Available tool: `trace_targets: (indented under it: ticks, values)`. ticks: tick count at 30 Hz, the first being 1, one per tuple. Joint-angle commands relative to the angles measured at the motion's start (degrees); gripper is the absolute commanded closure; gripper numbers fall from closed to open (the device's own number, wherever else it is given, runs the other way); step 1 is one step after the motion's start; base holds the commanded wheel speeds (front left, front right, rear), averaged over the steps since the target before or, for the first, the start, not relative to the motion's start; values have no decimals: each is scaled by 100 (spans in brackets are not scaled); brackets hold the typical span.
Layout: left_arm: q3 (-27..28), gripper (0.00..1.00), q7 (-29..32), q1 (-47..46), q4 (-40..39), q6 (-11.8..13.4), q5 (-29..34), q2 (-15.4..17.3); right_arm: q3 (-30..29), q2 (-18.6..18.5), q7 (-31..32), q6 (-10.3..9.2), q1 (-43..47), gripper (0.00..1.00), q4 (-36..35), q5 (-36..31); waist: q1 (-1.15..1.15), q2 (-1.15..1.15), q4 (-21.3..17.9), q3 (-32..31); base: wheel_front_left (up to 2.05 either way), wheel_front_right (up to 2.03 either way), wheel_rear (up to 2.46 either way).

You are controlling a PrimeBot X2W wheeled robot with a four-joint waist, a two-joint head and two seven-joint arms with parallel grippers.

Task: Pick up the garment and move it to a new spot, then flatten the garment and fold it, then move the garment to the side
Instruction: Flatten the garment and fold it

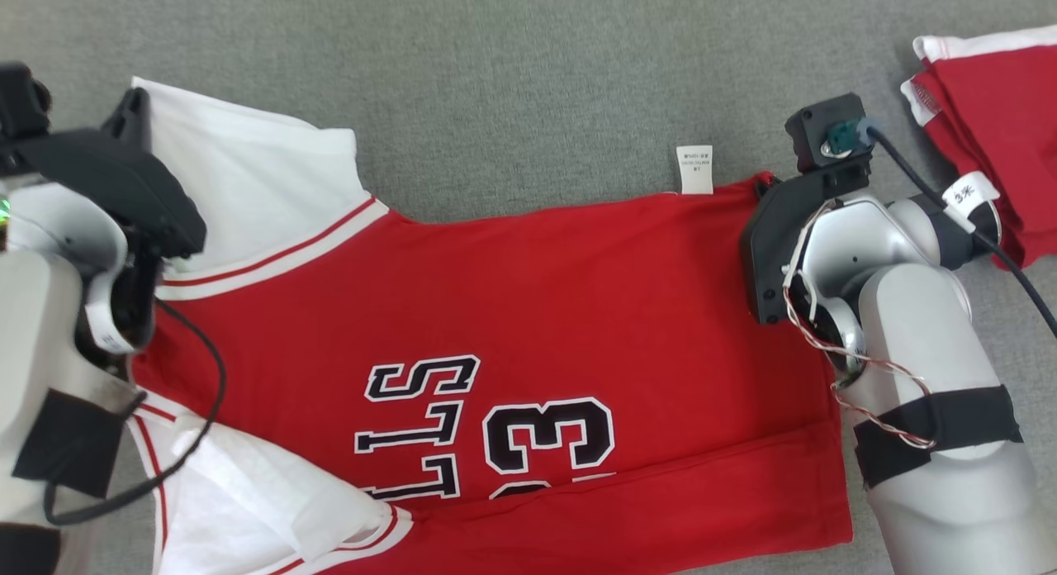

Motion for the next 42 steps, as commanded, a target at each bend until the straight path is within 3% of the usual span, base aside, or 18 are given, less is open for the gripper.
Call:
trace_targets:
  ticks: [1,8,17,29,42]
  values:
    - [10,100,-126,120,-2,-54,-37,-20,-2,-54,-76,14,131,100,35,-55,0,-1,40,-110,0,0,0]
    - [-23,100,-1025,709,-155,-261,-54,-284,162,-330,-733,14,485,100,68,119,0,-1,317,-658,0,0,0]
    - [26,100,-1680,1829,-989,-307,-309,-640,122,-692,-1166,14,1416,100,-417,369,0,-1,702,-1142,0,0,0]
    - [219,100,-1989,3821,-2386,-35,-827,-845,371,-1221,-702,13,2224,100,-781,569,0,-1,889,-1438,0,0,0]
    - [265,100,-2117,4970,-2859,64,-1192,-1041,484,-1826,53,13,2808,100,-1304,960,0,-1,981,-1773,0,0,0]
